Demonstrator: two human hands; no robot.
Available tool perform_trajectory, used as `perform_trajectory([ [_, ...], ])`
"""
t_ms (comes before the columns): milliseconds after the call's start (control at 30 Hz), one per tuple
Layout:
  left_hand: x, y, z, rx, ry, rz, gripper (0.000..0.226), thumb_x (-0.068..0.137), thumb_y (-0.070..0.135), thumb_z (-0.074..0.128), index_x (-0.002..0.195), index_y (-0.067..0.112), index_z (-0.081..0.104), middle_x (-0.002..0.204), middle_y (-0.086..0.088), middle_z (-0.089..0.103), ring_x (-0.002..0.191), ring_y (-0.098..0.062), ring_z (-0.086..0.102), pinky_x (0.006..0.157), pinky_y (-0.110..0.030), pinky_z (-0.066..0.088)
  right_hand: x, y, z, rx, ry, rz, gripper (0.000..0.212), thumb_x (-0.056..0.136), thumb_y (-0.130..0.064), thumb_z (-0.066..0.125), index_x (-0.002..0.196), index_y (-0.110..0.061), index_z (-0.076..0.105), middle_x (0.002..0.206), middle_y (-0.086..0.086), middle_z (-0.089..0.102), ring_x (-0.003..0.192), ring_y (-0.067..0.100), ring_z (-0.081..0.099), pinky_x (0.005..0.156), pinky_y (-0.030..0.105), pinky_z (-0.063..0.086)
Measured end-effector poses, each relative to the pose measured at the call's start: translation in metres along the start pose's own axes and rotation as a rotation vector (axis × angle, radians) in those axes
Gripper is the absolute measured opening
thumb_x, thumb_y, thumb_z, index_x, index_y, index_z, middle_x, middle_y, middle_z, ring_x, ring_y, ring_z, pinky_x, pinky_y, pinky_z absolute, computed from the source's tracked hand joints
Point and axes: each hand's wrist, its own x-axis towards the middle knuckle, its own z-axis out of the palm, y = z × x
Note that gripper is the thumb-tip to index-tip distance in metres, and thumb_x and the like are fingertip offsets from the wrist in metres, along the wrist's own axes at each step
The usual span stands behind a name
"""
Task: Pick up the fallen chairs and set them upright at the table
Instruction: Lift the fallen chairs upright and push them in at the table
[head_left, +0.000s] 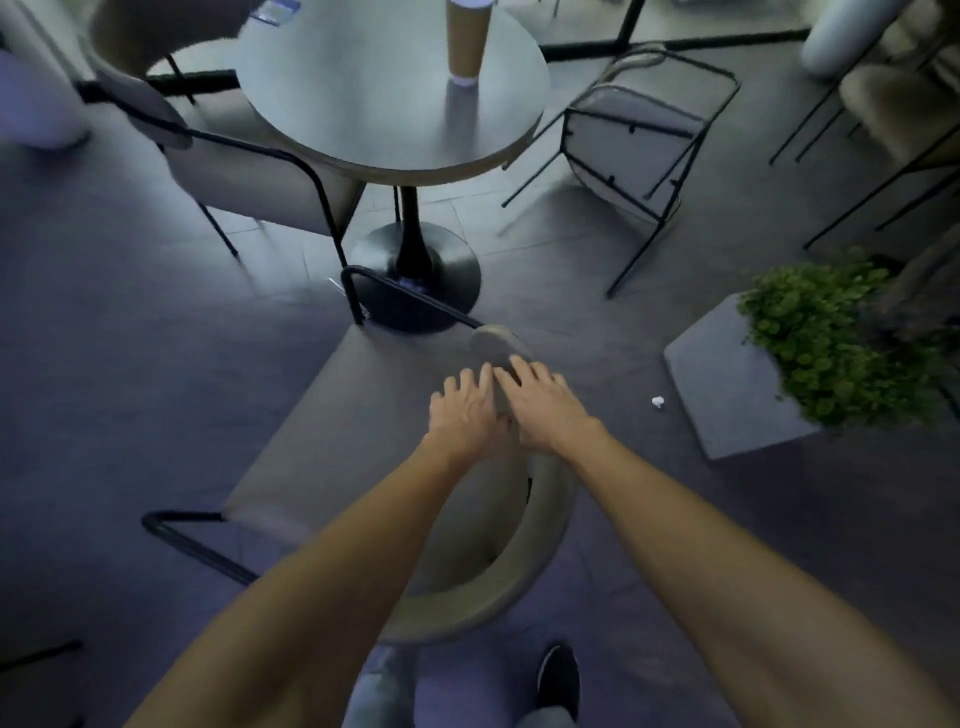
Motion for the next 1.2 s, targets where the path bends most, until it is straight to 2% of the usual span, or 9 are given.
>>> perform_trajectory([
  [100,-0.043,0.01,0.014,-0.025,0.026,-0.09,0.077,0.094,0.05,0.047,0.157,0.017,0.016,0.15,-0.012,0.036,0.135,-0.034,0.039,0.105,-0.049,0.037,-0.025,0.004,0.0,-0.129,-0.02,-0.11,0.085,0.092,-0.022,0.064,0.159,-0.018,0.012,0.164,0.014,0.011,0.145,0.038,0.025,0.113,0.05,0.031],
  [267,-0.11,0.031,0.059,-0.073,0.038,-0.251,0.075,0.094,0.06,0.04,0.153,0.016,0.027,0.145,-0.013,0.043,0.129,-0.035,0.045,0.102,-0.049,0.038,-0.069,0.004,0.02,-0.27,-0.047,-0.291,0.076,0.098,-0.017,0.053,0.16,-0.019,0.009,0.165,0.011,0.011,0.144,0.036,0.025,0.112,0.048,0.031],
  [400,-0.149,0.053,0.097,-0.086,-0.025,-0.32,0.078,0.092,0.067,0.036,0.152,0.018,0.029,0.145,-0.014,0.044,0.129,-0.036,0.046,0.102,-0.048,0.037,-0.098,0.006,0.047,-0.346,-0.151,-0.398,0.084,0.091,-0.02,0.061,0.159,-0.017,0.013,0.164,0.01,0.015,0.144,0.035,0.026,0.115,0.047,0.029],
  [533,-0.164,0.069,0.127,-0.091,-0.089,-0.355,0.074,0.092,0.068,0.035,0.148,0.02,0.035,0.144,-0.013,0.047,0.128,-0.036,0.048,0.101,-0.046,0.036,-0.105,0.009,0.073,-0.465,-0.22,-0.458,0.074,0.09,-0.03,0.062,0.154,-0.015,0.028,0.154,0.012,0.036,0.139,0.034,0.037,0.116,0.048,0.026],
  [667,-0.165,0.072,0.145,-0.051,-0.079,-0.357,0.052,0.093,0.052,0.05,0.135,0.022,0.042,0.134,-0.009,0.055,0.12,-0.035,0.054,0.095,-0.044,0.037,-0.1,0.014,0.092,-0.525,-0.131,-0.503,0.041,0.098,-0.021,0.046,0.139,-0.018,0.048,0.138,0.008,0.055,0.131,0.032,0.046,0.115,0.046,0.024],
  [800,-0.163,0.068,0.15,-0.021,-0.089,-0.364,0.051,0.088,0.028,0.068,0.132,0.024,0.042,0.129,-0.006,0.059,0.118,-0.033,0.057,0.095,-0.043,0.038,-0.089,0.017,0.103,-0.521,-0.076,-0.504,0.036,0.097,-0.02,0.044,0.131,-0.024,0.056,0.13,0.002,0.063,0.125,0.029,0.051,0.111,0.046,0.026],
  [933,-0.164,0.073,0.155,-0.002,-0.048,-0.382,0.052,0.087,0.024,0.068,0.132,0.027,0.042,0.127,-0.003,0.061,0.116,-0.032,0.058,0.095,-0.044,0.036,-0.088,0.019,0.112,-0.498,-0.013,-0.507,0.03,0.097,-0.026,0.048,0.124,-0.025,0.061,0.122,0.001,0.068,0.118,0.027,0.057,0.107,0.043,0.028],
  [1067,-0.169,0.072,0.154,0.014,-0.021,-0.354,0.05,0.086,0.019,0.064,0.131,0.029,0.044,0.124,-0.002,0.062,0.113,-0.031,0.06,0.095,-0.046,0.035,-0.093,0.016,0.11,-0.465,-0.036,-0.456,0.033,0.09,-0.038,0.062,0.122,-0.028,0.063,0.119,0.001,0.07,0.116,0.026,0.059,0.106,0.042,0.029],
  [1200,-0.176,0.07,0.151,0.043,-0.026,-0.317,0.051,0.084,0.011,0.055,0.131,0.031,0.047,0.121,-0.002,0.064,0.111,-0.031,0.061,0.095,-0.048,0.033,-0.104,0.012,0.115,-0.381,-0.065,-0.363,0.03,0.089,-0.036,0.064,0.118,-0.029,0.066,0.117,0.0,0.07,0.115,0.025,0.061,0.104,0.04,0.03],
])
